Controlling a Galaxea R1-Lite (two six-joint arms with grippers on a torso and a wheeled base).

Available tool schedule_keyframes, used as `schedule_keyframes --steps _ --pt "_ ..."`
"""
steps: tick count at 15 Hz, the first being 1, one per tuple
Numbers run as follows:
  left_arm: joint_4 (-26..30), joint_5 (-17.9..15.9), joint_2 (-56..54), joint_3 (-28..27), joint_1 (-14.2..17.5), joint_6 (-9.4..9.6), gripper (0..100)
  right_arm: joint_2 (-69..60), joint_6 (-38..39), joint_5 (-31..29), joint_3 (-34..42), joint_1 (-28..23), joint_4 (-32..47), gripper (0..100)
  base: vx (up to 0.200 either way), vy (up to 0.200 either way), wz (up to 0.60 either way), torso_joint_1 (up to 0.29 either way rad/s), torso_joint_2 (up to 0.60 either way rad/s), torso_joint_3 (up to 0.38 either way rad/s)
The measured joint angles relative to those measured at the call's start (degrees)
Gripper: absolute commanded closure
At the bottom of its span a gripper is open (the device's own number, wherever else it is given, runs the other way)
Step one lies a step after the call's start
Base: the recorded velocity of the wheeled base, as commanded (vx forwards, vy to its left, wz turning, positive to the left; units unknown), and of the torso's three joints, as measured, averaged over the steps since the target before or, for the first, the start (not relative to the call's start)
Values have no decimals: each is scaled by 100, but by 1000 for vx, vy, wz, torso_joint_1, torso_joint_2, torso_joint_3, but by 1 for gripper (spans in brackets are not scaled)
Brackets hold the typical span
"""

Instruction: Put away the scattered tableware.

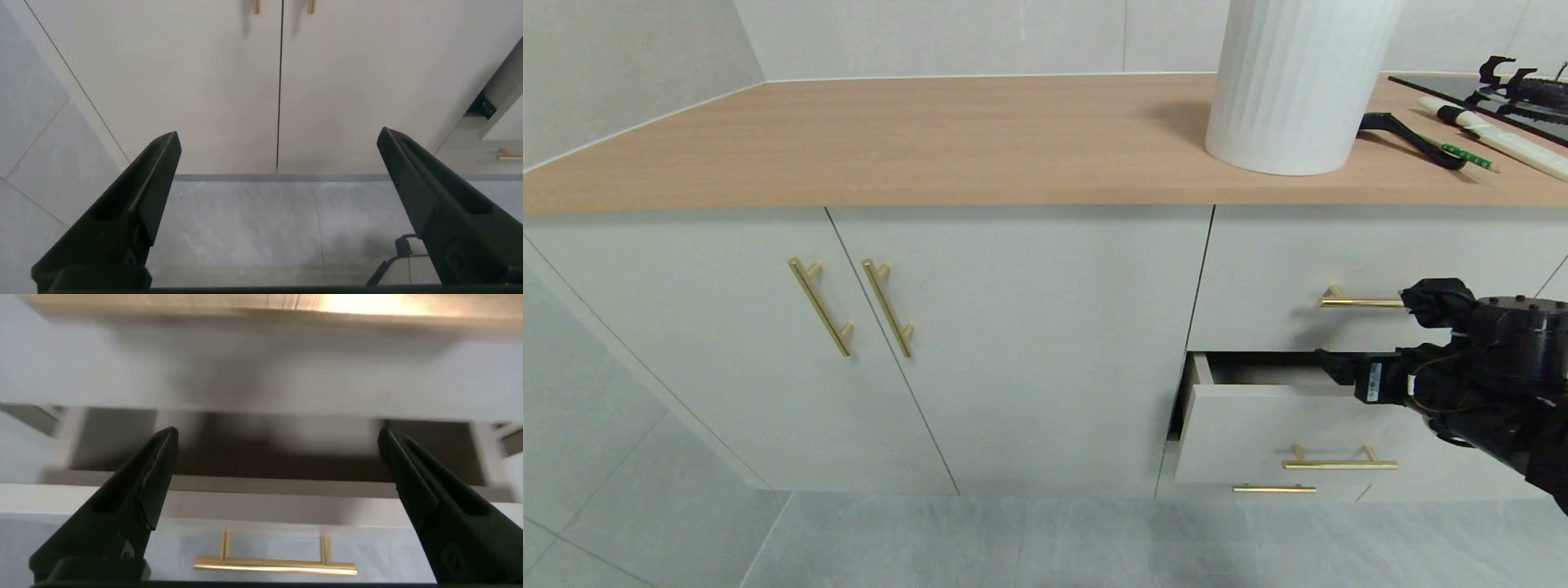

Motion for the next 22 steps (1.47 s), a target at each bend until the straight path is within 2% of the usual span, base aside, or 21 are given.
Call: schedule_keyframes --steps 5,12,17,21,22 --pt "0 2 0 0 0 2 0 647 0 -199 9 0 -413 0 0 0 0 0 0 0" --pt "0 0 0 -1 0 -2 0 744 -20 -199 46 -5 -330 0 0 0 0 0 0 0" --pt "0 2 0 -1 0 0 0 154 -39 -141 -4 0 1213 0 0 0 0 0 0 0" --pt "0 0 0 0 -2 0 0 -99 -215 -144 -34 0 1495 0 0 0 0 0 0 0" --pt "0 0 0 0 0 -2 0 -152 -240 -144 -34 2 1768 0 0 0 0 0 0 0"
